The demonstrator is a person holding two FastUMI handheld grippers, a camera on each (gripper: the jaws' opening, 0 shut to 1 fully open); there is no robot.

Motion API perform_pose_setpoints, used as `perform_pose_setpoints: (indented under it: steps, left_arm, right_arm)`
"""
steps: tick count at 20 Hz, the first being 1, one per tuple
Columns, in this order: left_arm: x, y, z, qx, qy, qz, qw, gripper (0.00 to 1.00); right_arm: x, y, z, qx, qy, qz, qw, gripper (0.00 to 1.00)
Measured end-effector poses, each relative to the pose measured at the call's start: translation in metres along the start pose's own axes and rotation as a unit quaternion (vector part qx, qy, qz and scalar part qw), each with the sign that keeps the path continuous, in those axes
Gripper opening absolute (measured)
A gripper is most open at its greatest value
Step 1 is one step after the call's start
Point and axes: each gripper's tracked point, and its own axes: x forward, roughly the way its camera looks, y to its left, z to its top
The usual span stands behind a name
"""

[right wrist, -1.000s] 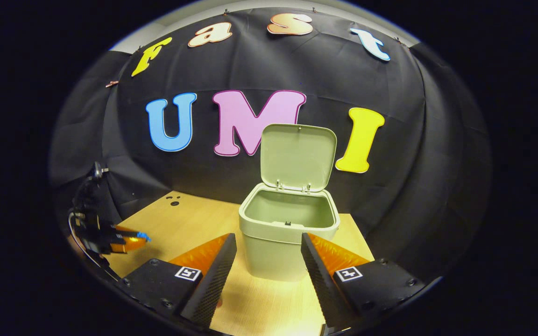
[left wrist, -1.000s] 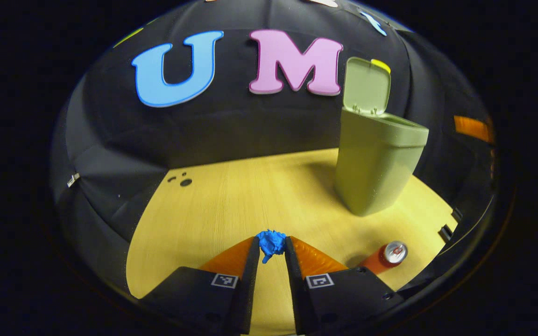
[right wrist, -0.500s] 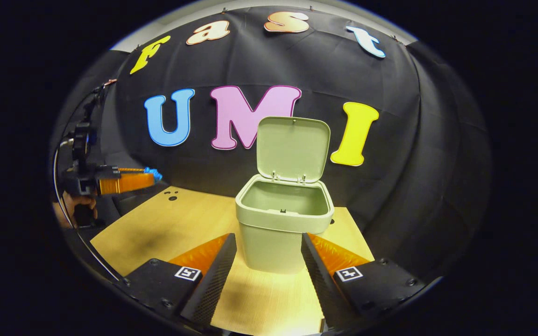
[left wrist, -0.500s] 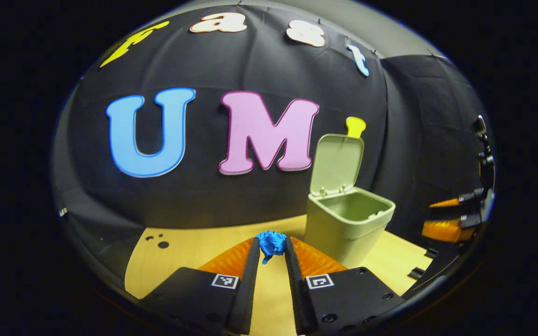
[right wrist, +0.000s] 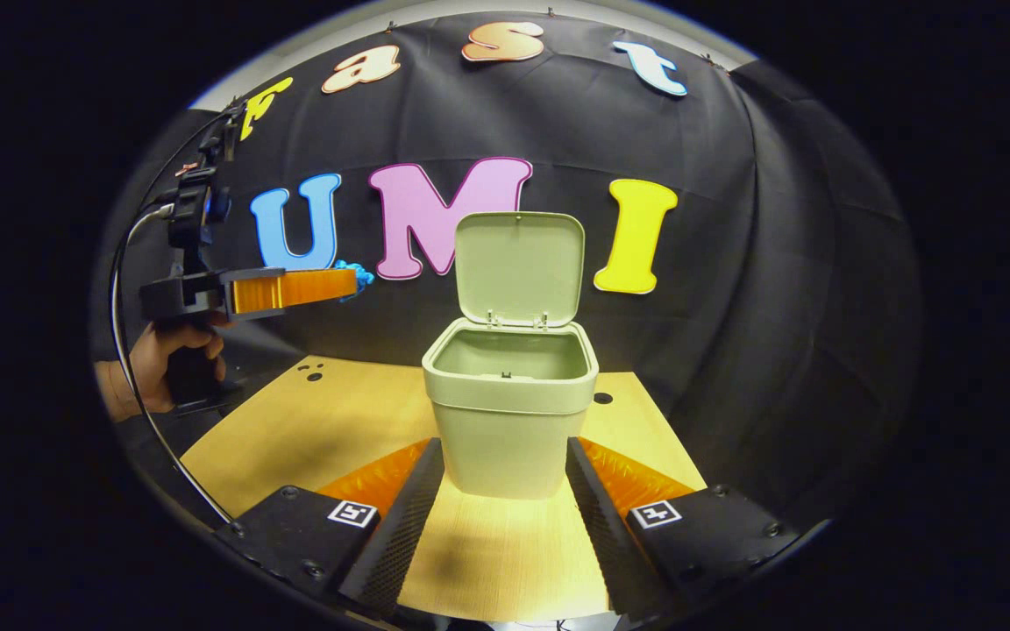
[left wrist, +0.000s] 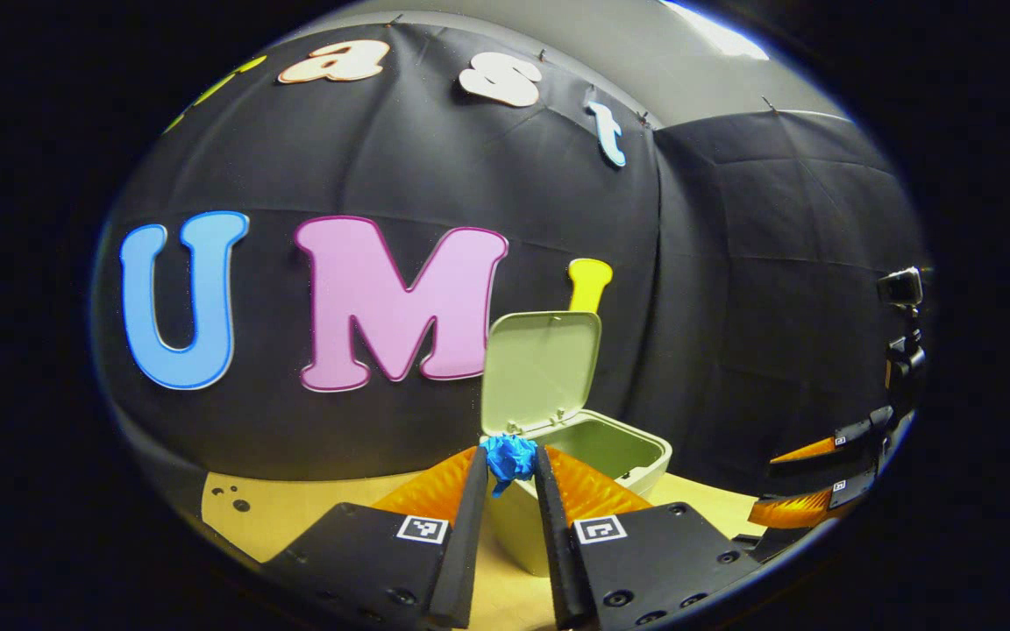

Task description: Press the lid of the desktop garbage bin to open it, pick up the crumpled paper on the desktop and throw it into the bin, then pick up the pop can on the desktop and drop it into the bin, and finally close the garbage bin lid.

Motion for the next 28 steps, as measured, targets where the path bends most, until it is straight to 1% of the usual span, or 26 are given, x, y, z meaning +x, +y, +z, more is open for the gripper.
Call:
perform_pose_setpoints:
  steps: [1, 2, 3, 6, 7, 8, 9, 11, 13, 14, 15, 16, 17, 21, 22, 25, 27, 28]
  left_arm:
    - [0.009, -0.007, -0.003, -0.002, 0.003, -0.007, 1.000, 0.43]
    - [0.017, -0.013, -0.004, -0.006, 0.006, -0.013, 1.000, 0.34]
    - [0.025, -0.017, -0.005, -0.011, 0.008, -0.019, 1.000, 0.38]
    - [0.045, -0.027, -0.016, -0.019, 0.021, -0.030, 0.999, 0.38]
    - [0.051, -0.028, -0.020, -0.018, 0.026, -0.032, 0.999, 0.38]
    - [0.057, -0.029, -0.023, -0.017, 0.030, -0.032, 0.999, 0.43]
    - [0.063, -0.031, -0.026, -0.014, 0.035, -0.033, 0.999, 0.39]
    - [0.073, -0.034, -0.033, -0.009, 0.044, -0.036, 0.998, 0.38]
    - [0.082, -0.037, -0.042, -0.005, 0.056, -0.036, 0.998, 0.39]
    - [0.086, -0.037, -0.048, -0.004, 0.062, -0.036, 0.997, 0.43]
    - [0.089, -0.039, -0.053, -0.005, 0.069, -0.035, 0.997, 0.39]
    - [0.092, -0.040, -0.057, -0.005, 0.073, -0.036, 0.997, 0.42]
    - [0.097, -0.041, -0.059, -0.004, 0.076, -0.036, 0.996, 0.38]
    - [0.108, -0.046, -0.070, 0.006, 0.089, -0.042, 0.995, 0.39]
    - [0.110, -0.045, -0.072, 0.010, 0.089, -0.039, 0.995, 0.41]
    - [0.112, -0.044, -0.071, 0.016, 0.087, -0.032, 0.996, 0.82]
    - [0.111, -0.043, -0.071, 0.017, 0.088, -0.030, 0.996, 0.87]
    - [0.110, -0.041, -0.071, 0.018, 0.087, -0.028, 0.996, 0.87]
  right_arm:
    - [-0.002, -0.004, 0.000, 0.004, -0.001, -0.004, 1.000, 0.89]
    - [-0.005, -0.008, 0.000, 0.008, -0.002, -0.008, 1.000, 0.89]
    - [-0.006, -0.011, 0.000, 0.011, -0.002, -0.012, 1.000, 0.89]
    - [-0.011, -0.023, -0.002, 0.018, -0.001, -0.022, 1.000, 0.89]
    - [-0.011, -0.027, -0.003, 0.021, -0.001, -0.026, 0.999, 0.89]
    - [-0.012, -0.031, -0.004, 0.024, 0.000, -0.028, 0.999, 0.89]
    - [-0.012, -0.034, -0.006, 0.026, 0.001, -0.030, 0.999, 0.89]
    - [-0.010, -0.043, -0.009, 0.029, 0.005, -0.035, 0.999, 0.89]
    - [-0.008, -0.051, -0.011, 0.035, 0.010, -0.038, 0.999, 0.89]
    - [-0.005, -0.055, -0.012, 0.037, 0.011, -0.039, 0.998, 0.89]
    - [-0.004, -0.058, -0.014, 0.039, 0.013, -0.040, 0.998, 0.89]
    - [-0.002, -0.061, -0.015, 0.040, 0.014, -0.042, 0.998, 0.89]
    - [-0.001, -0.064, -0.016, 0.040, 0.015, -0.043, 0.998, 0.89]
    - [0.003, -0.073, -0.022, 0.042, 0.022, -0.047, 0.998, 0.89]
    - [0.004, -0.074, -0.022, 0.043, 0.023, -0.048, 0.998, 0.89]
    - [0.004, -0.076, -0.024, 0.044, 0.025, -0.050, 0.997, 0.89]
    - [0.004, -0.075, -0.024, 0.046, 0.025, -0.050, 0.997, 0.89]
    - [0.004, -0.074, -0.024, 0.047, 0.026, -0.049, 0.997, 0.89]
